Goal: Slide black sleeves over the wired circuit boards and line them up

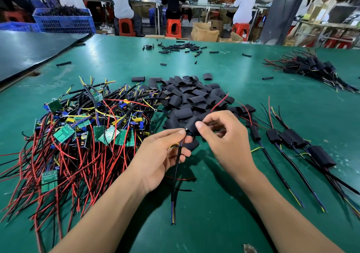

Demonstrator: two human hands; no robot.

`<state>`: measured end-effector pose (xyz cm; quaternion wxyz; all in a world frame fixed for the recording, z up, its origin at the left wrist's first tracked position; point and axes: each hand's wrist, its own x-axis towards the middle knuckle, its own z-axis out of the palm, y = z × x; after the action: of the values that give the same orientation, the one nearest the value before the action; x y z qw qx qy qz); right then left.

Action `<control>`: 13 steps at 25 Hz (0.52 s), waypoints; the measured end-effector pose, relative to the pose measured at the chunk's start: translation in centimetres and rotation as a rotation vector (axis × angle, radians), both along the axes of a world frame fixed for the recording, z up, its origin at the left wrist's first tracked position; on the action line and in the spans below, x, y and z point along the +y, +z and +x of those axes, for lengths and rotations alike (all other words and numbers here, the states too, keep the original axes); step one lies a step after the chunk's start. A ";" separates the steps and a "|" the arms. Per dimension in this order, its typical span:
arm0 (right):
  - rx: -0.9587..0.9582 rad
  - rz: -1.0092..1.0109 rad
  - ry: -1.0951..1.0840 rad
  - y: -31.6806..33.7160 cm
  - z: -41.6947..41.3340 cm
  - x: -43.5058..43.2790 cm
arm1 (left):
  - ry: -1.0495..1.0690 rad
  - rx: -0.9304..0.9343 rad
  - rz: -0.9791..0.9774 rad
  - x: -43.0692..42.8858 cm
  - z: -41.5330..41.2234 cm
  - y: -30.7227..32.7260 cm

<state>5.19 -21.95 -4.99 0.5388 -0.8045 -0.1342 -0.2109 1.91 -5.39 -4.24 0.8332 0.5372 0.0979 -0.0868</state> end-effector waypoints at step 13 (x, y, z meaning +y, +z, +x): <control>-0.187 -0.307 0.065 0.0 -0.2 -0.4 | 0.098 -0.140 0.132 -0.6 -0.3 -0.4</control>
<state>5.03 -22.39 -4.97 0.4012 -0.8495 -0.2402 -0.2443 1.65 -6.00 -4.68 0.8040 0.5904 0.0710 -0.0014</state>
